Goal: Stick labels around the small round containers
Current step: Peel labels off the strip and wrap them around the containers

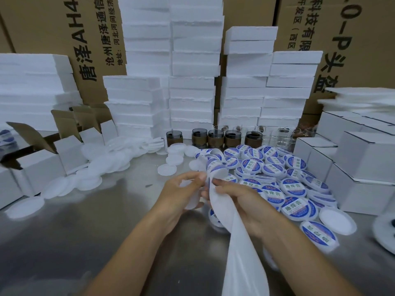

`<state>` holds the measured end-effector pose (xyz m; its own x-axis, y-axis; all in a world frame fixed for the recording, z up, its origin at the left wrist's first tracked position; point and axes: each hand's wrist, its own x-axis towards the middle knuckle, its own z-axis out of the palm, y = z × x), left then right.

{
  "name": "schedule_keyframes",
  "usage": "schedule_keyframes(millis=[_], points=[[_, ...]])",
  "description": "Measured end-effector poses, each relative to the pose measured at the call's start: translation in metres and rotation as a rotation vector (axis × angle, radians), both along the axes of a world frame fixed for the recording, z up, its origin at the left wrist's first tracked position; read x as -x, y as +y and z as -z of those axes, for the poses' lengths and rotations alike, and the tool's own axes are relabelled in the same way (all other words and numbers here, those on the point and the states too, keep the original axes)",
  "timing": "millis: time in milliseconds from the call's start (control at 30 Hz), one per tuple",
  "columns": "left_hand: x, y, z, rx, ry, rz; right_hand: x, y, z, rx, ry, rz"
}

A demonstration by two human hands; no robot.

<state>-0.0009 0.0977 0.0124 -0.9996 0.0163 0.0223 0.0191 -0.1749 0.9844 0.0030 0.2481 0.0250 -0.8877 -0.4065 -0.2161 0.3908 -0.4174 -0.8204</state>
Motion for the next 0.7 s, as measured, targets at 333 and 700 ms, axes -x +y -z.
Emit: schedule_keyframes(millis=[333, 700], points=[[-0.005, 0.006, -0.001, 0.059, 0.028, 0.122, -0.010, -0.005, 0.000, -0.265, 0.127, 0.010], [-0.001, 0.007, -0.003, -0.085, 0.013, -0.031, -0.019, -0.012, -0.001, -0.649, 0.445, 0.277]])
